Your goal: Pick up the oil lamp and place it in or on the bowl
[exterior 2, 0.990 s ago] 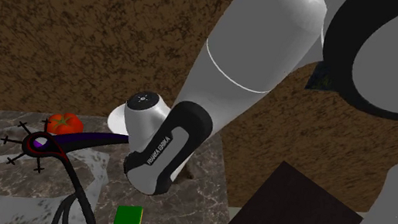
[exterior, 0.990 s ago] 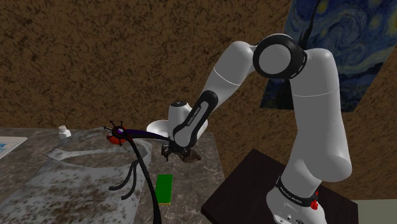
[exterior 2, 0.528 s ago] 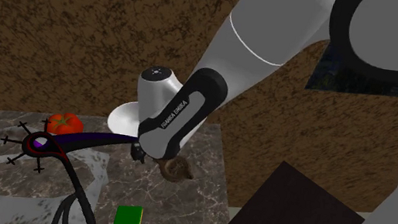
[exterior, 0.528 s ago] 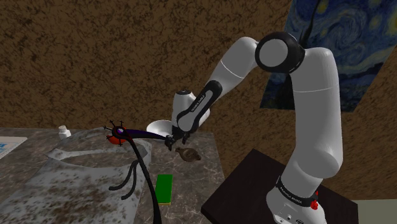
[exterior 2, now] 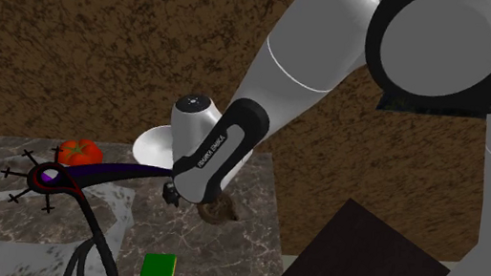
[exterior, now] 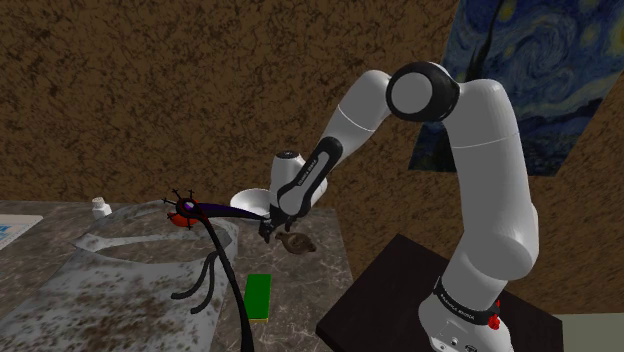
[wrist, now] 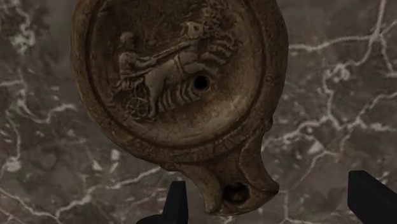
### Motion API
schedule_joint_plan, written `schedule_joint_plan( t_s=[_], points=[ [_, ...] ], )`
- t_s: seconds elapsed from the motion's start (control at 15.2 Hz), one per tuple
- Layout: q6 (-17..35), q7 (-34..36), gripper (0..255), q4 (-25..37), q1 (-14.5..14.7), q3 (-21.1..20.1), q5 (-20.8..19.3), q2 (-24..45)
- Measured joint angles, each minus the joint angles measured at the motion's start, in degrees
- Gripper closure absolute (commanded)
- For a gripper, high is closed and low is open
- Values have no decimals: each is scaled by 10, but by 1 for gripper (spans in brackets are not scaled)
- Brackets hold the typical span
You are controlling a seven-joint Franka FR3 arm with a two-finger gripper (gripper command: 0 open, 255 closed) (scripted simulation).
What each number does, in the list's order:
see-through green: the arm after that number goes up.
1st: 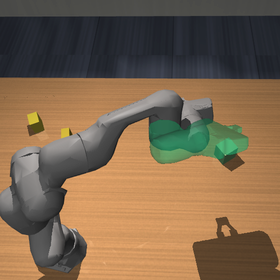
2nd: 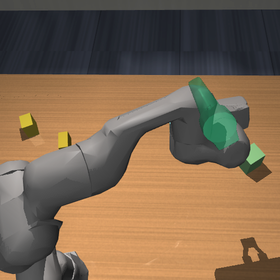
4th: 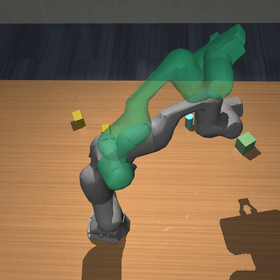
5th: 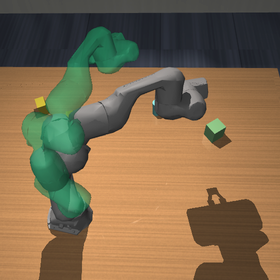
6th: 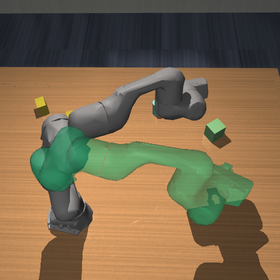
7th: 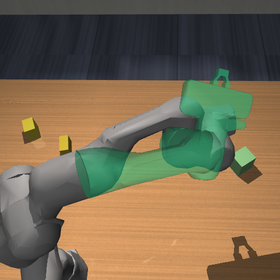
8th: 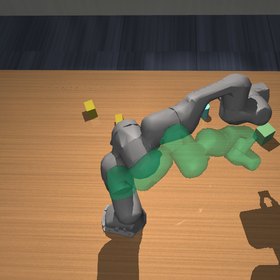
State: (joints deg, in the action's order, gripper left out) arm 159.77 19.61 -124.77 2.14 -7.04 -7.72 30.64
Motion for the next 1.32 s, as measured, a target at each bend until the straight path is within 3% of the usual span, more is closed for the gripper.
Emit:
schedule_joint_plan(
  t_s=[0.33,0.4,0.99,1.06,1.19,1.32],
  points=[
    [3,0,0,1,0,1,-1,3],
    [3,0,255,0,0,1,-1,3],
    [3,0,255,1,0,1,-1,3],
    [3,0,0,1,0,1,-1,3],
    [-7,-20,0,-6,-10,-8,-4,-3],
    [-48,-95,0,-23,-41,-36,-13,-24]
  ],
)
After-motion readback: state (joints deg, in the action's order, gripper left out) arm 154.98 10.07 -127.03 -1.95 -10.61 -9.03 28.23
